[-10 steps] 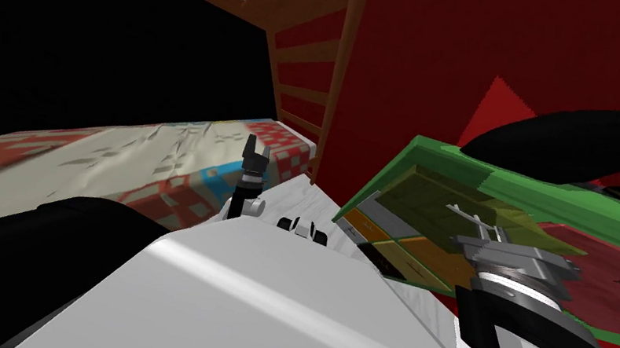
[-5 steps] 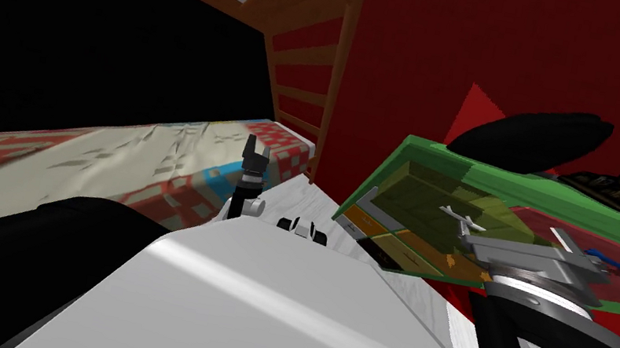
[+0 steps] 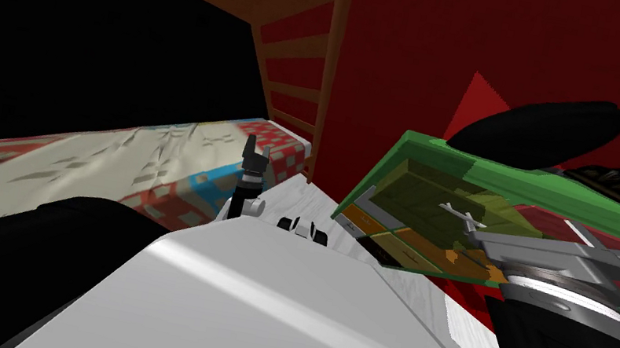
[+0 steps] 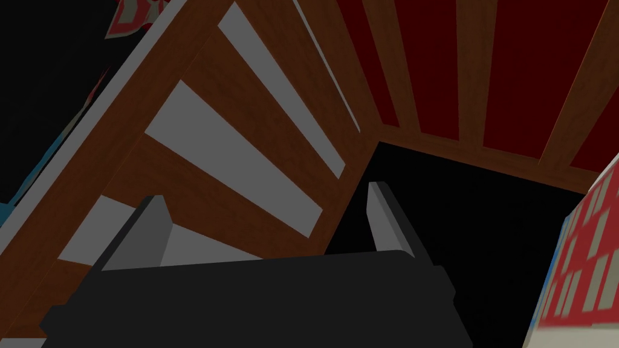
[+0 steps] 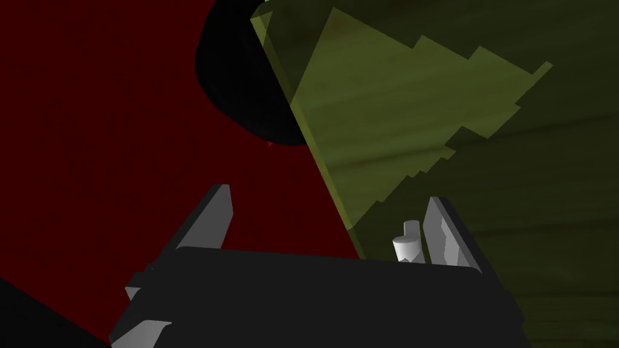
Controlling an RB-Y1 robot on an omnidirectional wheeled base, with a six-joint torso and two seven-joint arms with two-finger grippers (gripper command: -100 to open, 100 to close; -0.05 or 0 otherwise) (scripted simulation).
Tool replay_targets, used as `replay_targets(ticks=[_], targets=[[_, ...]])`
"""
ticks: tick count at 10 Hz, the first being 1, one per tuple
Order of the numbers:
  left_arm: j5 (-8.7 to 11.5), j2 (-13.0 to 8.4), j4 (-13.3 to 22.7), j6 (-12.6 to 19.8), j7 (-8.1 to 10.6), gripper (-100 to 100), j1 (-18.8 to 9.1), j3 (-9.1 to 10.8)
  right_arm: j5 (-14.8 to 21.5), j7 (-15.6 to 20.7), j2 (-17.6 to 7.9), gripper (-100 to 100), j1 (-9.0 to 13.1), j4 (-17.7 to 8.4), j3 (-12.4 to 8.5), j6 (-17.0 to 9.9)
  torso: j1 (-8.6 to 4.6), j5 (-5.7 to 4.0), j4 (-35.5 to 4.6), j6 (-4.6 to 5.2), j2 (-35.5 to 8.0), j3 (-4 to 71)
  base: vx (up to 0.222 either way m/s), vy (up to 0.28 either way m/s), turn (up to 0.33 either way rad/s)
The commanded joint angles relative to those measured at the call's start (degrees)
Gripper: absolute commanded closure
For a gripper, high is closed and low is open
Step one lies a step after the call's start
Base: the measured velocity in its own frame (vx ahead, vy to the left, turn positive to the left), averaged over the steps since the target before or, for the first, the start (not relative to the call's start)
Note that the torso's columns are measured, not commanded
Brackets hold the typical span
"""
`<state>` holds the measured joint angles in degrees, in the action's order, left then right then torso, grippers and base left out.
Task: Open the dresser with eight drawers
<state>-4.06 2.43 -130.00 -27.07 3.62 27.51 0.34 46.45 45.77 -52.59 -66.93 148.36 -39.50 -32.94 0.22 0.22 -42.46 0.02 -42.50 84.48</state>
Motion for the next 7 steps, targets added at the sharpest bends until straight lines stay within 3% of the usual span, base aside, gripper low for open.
replay_targets(ticks=[1,2,3,7], targets=[[0.0,0.0,0.0,0.0,0.0,0,0.0,0.0,-1.8,-0.5,-1.1,-100,-1.7,1.5,-2.6,-0.5,0.07,0.09,-0.1,0.0,-0.1,0.0,0.019,0.0,-0.019],[0.0,0.0,0.0,0.0,0.0,0,0.0,0.0,-1.6,-0.2,-1.0,-100,-1.7,1.2,-1.7,-0.4,0.15,0.16,-0.1,-0.05,-0.1,0.0,0.009,-0.004,0.003],[0.0,0.0,0.0,0.0,0.0,0,0.0,0.0,-1.7,-0.3,-1.1,0,-1.8,1.1,-1.7,-0.4,0.15,0.1,-0.1,-0.04,-0.1,0.0,0.0,0.0,0.0],[0.0,0.0,0.0,0.0,0.0,0,0.0,0.0,-1.8,-0.2,-1.1,0,-2.0,0.9,-1.3,-0.2,-0.06,-0.07,0.1,-0.02,0.1,0.1,0.0,0.0,0.0]])
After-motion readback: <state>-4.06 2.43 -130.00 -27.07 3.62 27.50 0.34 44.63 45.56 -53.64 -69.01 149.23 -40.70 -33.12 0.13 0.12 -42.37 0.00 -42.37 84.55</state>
